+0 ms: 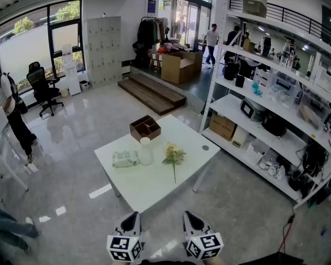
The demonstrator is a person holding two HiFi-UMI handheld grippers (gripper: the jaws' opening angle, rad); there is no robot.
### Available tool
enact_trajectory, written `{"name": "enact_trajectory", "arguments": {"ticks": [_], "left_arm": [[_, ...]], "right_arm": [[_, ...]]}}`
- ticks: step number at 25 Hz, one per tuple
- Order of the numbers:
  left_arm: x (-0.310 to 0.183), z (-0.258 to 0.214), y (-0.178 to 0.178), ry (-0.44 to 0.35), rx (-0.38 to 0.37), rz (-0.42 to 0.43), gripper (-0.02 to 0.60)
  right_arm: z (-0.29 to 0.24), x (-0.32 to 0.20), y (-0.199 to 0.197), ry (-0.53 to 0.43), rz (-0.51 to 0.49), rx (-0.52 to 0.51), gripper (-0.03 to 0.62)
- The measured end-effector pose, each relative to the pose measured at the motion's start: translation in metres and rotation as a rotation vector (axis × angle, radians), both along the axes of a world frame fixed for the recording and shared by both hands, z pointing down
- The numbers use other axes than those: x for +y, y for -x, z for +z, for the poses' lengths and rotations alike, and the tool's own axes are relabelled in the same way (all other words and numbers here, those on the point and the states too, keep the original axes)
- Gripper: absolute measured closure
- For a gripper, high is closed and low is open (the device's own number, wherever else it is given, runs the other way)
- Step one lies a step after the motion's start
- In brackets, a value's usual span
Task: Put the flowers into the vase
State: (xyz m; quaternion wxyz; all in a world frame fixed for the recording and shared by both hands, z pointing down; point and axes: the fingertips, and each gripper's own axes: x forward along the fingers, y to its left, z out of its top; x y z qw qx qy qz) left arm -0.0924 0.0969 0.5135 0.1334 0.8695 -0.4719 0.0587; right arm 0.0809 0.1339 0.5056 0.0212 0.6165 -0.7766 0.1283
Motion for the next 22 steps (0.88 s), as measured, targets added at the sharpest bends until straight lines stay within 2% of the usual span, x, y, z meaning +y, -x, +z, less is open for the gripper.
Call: {"name": "enact_trajectory", "arguments": {"ticks": [8, 13, 22], "left_arm": [[0.001, -0.002, -0.006, 0.001, 0.000, 0.000, 0.578], [0.000, -0.001, -0.005, 0.002, 0.004, -0.005, 0.578], [0.004, 0.006, -0.011, 0.016, 0.011, -0.004, 0.578]], "right_arm": [[-0.001, 0.001, 0.001, -0.001, -0.021, -0.001, 0.594], [-0.009, 0.000, 0.003, -0.033, -0.051, -0.101, 0.592], [0.002, 0.004, 0.003, -0.004, -0.087, -0.108, 0.592]]}}
